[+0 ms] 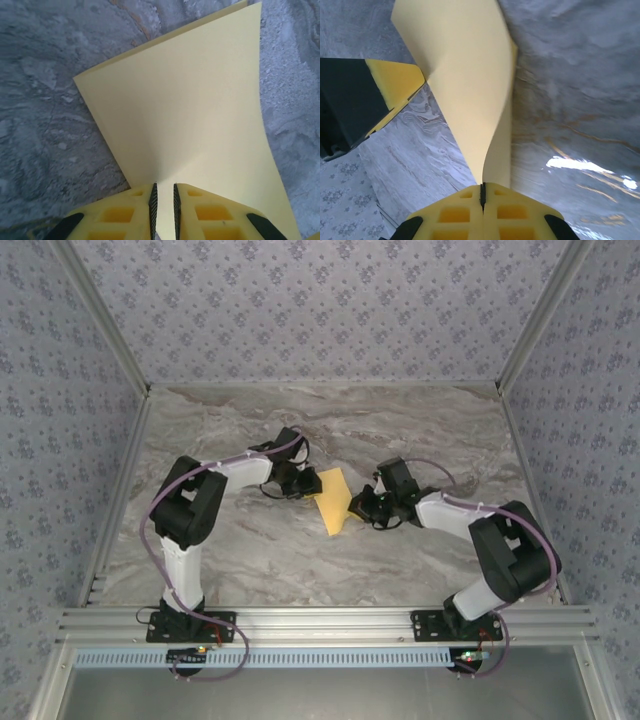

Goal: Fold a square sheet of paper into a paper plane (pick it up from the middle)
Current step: Third fold the triangle at the center of the table.

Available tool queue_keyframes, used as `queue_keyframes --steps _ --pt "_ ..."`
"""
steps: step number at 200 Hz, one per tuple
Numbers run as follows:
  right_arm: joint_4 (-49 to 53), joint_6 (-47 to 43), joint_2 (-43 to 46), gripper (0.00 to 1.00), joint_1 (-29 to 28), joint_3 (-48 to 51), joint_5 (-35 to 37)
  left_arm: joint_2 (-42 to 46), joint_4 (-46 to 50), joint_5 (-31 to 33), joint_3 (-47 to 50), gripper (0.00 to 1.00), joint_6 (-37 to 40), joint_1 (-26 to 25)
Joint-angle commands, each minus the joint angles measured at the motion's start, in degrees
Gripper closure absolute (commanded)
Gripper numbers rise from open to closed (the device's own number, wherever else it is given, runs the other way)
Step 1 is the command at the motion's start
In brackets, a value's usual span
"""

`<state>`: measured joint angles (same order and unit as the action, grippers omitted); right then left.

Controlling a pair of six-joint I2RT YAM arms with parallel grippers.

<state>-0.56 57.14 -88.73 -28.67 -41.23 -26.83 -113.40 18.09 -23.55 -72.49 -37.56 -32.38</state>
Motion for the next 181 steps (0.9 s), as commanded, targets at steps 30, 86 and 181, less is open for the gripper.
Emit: queue_keyframes --steps 30,86,181 --pt "2.3 -2.3 -5.4 0.96 -2.3 -5.0 1.1 0.5 2.8 3.5 -3.2 0.80 1.5 -0.1" --pt "-2.2 -1.7 -9.6 0.96 -3.0 -6.7 1.5 -3.6 3.6 4.0 -4.9 0.83 1.7 -0.1" --pt "-9.5 -0.6 -12.9 0.96 -3.7 -6.8 1.1 -4.8 5.6 5.5 -5.0 0.85 2.4 -0.1"
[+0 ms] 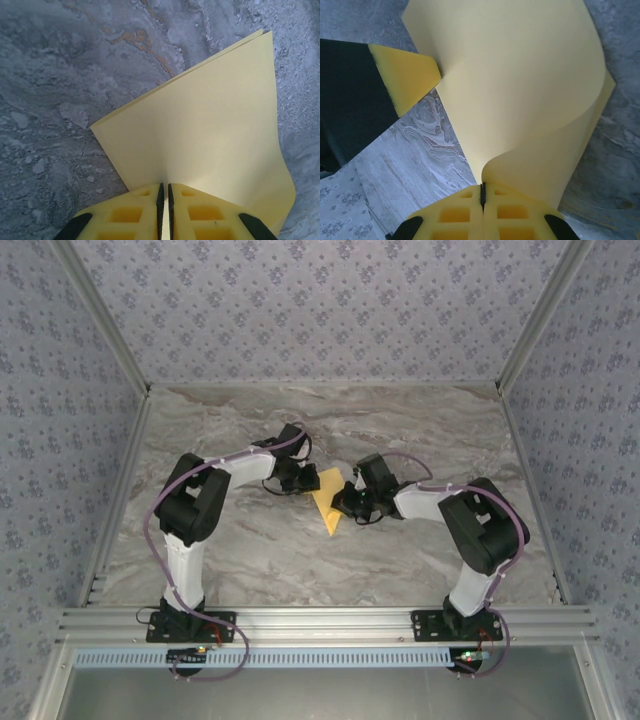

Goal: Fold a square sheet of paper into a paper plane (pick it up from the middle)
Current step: Third fold the triangle at the center of the table.

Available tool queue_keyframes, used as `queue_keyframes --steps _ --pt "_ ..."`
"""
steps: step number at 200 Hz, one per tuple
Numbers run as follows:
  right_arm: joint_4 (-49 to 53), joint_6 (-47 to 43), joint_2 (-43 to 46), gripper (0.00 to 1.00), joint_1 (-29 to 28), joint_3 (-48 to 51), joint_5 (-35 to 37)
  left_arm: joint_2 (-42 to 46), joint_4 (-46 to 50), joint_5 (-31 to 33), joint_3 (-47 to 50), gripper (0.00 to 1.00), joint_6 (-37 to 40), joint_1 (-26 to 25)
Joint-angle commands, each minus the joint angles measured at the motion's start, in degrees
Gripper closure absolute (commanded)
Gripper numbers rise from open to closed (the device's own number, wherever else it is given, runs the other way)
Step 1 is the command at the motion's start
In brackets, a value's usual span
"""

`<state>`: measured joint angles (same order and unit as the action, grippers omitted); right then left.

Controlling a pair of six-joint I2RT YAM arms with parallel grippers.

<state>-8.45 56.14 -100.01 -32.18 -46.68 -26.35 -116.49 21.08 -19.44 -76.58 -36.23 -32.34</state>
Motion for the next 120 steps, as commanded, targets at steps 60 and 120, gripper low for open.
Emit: queue_keyframes --steps 60,120 --pt "-3.2 0.5 -2.9 0.96 -0.2 -1.5 0.7 -1.8 2.7 1.3 -0.7 0.85 1.2 -0.2" --pt "-3.6 0.5 -3.7 0.96 -0.2 -2.0 0.7 -2.1 2.6 1.2 -0.7 0.85 1.2 -0.1"
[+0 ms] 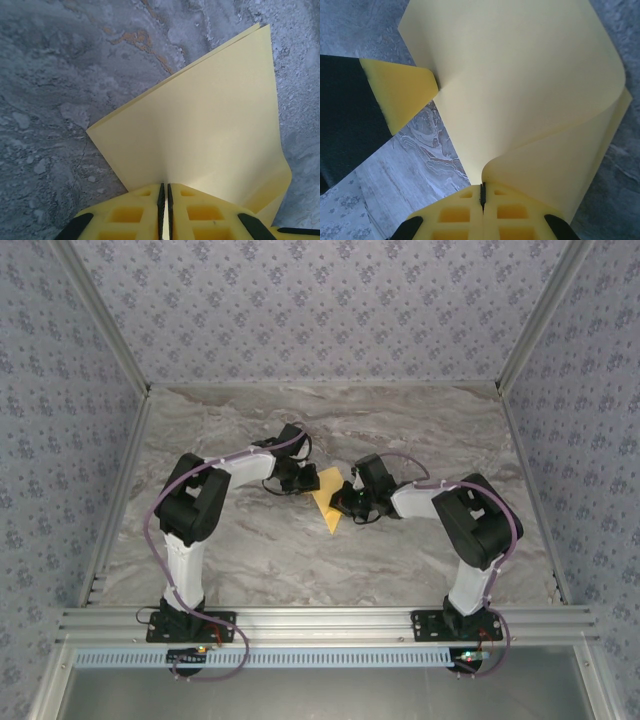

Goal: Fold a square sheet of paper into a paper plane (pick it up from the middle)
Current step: Third fold the triangle at the center of the table.

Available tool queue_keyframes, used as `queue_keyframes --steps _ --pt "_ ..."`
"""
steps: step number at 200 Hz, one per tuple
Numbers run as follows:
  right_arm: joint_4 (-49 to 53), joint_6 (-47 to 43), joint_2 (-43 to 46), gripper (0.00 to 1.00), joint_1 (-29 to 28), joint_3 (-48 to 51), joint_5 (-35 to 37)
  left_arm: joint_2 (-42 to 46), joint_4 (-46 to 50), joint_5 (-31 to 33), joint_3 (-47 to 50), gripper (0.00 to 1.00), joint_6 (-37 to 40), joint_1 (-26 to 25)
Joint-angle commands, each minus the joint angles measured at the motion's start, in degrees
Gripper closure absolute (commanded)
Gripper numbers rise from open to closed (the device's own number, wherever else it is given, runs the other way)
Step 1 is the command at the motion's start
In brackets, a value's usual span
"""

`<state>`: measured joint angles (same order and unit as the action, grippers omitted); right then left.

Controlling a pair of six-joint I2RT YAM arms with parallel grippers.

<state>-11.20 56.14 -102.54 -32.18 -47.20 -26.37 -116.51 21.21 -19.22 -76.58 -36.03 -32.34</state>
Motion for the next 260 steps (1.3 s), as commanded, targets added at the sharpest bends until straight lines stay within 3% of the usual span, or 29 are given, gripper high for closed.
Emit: queue_keyframes --steps 1,260 --pt "-0.9 0.5 -1.2 0.96 -0.3 -1.4 0.6 -2.1 2.5 0.9 -0.7 0.85 1.0 -0.1" --pt "-2.0 1.9 -3.4 0.96 0.3 -1.6 1.8 -2.1 2.2 0.9 -0.1 0.85 1.0 -0.1"
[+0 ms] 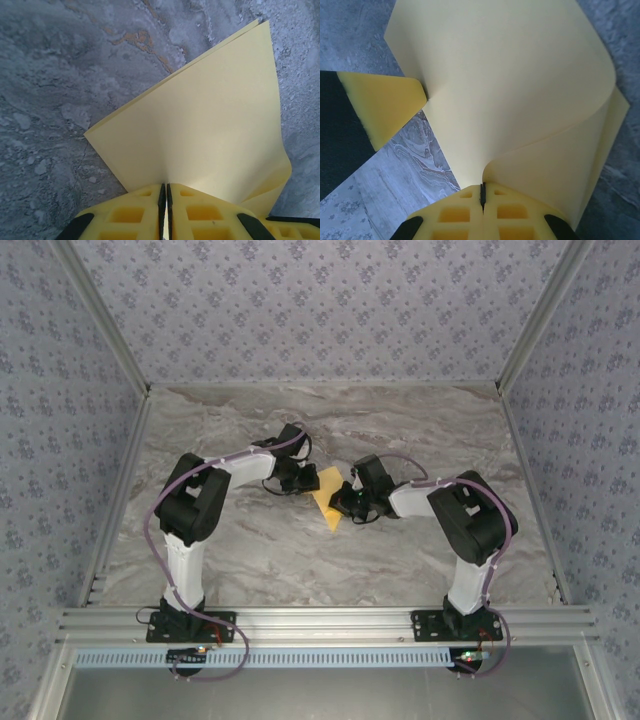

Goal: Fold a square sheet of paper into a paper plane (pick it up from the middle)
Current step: Third fold the triangle at the center of the table.

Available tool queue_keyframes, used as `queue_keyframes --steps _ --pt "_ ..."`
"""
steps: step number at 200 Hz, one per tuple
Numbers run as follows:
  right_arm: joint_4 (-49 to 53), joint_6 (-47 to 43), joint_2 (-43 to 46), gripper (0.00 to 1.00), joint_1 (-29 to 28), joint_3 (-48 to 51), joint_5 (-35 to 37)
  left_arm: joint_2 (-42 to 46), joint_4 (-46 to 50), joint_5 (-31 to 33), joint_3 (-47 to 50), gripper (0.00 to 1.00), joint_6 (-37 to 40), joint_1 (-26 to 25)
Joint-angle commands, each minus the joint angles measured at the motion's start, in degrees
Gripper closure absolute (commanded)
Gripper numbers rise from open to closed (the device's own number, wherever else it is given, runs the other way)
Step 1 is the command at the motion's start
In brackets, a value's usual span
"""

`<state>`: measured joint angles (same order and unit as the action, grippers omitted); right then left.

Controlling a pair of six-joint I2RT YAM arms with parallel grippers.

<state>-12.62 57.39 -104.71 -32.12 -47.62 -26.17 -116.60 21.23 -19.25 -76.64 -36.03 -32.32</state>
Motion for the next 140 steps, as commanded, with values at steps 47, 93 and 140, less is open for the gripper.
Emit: queue_keyframes --steps 47,93,140 --pt "-1.1 0.7 -1.2 0.96 0.3 -1.1 1.4 -2.1 2.2 0.8 -0.2 0.86 1.0 -0.1" --pt "-1.9 0.4 -1.5 0.96 0.4 -0.9 0.8 -2.0 2.2 0.7 0.1 0.86 1.1 -0.1" --pt "-1.5 0.3 -2.2 0.96 0.4 -0.8 0.9 -1.9 2.1 0.8 0.3 0.86 1.0 -0.1"
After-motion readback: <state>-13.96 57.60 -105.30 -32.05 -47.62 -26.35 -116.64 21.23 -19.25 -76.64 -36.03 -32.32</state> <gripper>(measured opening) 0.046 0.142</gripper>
